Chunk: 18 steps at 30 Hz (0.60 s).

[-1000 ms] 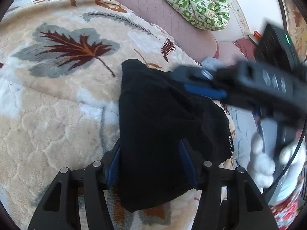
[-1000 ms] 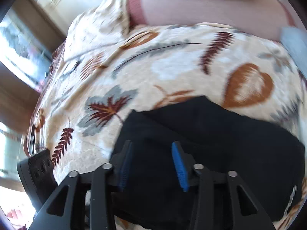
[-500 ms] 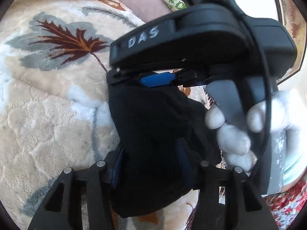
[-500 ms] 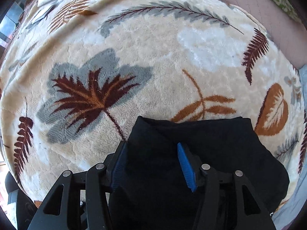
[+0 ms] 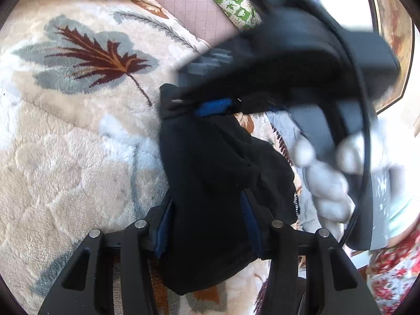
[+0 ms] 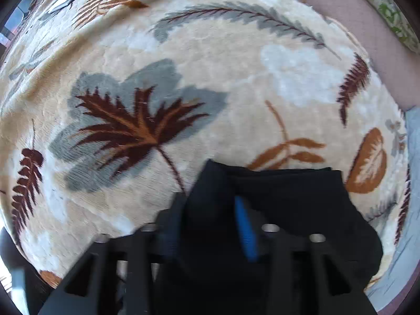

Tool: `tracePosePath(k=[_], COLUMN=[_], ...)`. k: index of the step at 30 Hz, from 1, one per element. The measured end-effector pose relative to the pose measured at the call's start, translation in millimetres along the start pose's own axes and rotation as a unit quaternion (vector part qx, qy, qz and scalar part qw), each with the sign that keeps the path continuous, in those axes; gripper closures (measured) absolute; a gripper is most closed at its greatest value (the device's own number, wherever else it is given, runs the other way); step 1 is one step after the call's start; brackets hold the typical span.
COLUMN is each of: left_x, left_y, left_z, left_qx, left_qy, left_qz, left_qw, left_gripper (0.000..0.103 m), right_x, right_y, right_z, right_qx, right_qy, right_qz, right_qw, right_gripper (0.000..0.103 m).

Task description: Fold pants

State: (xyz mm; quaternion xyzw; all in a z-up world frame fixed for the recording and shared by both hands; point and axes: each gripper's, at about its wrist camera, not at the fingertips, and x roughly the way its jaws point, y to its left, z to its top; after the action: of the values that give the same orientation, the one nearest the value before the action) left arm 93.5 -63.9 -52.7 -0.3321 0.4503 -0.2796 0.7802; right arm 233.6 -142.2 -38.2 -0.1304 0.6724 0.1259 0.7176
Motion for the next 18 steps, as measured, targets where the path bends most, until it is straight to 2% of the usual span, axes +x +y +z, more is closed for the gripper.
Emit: tracePosePath(k=[1, 5, 7, 8, 9, 10, 14, 18], left_x=[0.1, 3.7, 7.2, 9.6, 12.7, 14.0, 0.0, -19.5], left_y=[-0.3, -11.4, -18.8, -22.4, -23.0, -22.3, -12.0, -6.6], left_z=[-0.1, -3.1, -5.0, -6.2, -6.9, -7.2, -3.0, 1.0], left_qx=[-0.001, 0.025, 0.045, 0.054, 0.052, 0.047, 0.016, 0.000], left_qy=[-0.001, -0.003, 0.004, 0.011, 0.022, 0.027, 0.021, 0.010], left_qz=[-0.001, 0.022, 0.039, 0.045, 0.045, 0.043, 0.028, 0.023], left_qw=[1.0000, 0.9995, 0.9982, 0.9975, 0.9974, 0.9976, 0.9992, 0.9997], left_gripper=[0.055, 0.051, 0.054, 0.074, 0.087, 0.093, 0.094, 0.094], right_x=[-3.7, -21.4, -30.4, -34.3, -39.8, -44.1, -62.5, -72.9], right_y=[-9.0, -23.9, -24.1, -22.6, -19.3, -18.9, 3.6, 17.8], right_z=[-4.1, -18.9, -26.2, -28.4, -31.0, -39.0, -39.7, -24.1], right_qx=[0.011, 0.030, 0.032, 0.030, 0.026, 0.022, 0.007, -0.006], right_qy=[-0.006, -0.043, -0.057, -0.063, -0.070, -0.074, -0.092, -0.099], right_qz=[0.011, 0.029, 0.031, 0.032, 0.030, 0.030, 0.014, 0.007], right_qw=[1.000, 0.998, 0.997, 0.997, 0.997, 0.997, 0.996, 0.995], right_gripper=[0.087, 0.091, 0.092, 0.092, 0.092, 0.092, 0.092, 0.092])
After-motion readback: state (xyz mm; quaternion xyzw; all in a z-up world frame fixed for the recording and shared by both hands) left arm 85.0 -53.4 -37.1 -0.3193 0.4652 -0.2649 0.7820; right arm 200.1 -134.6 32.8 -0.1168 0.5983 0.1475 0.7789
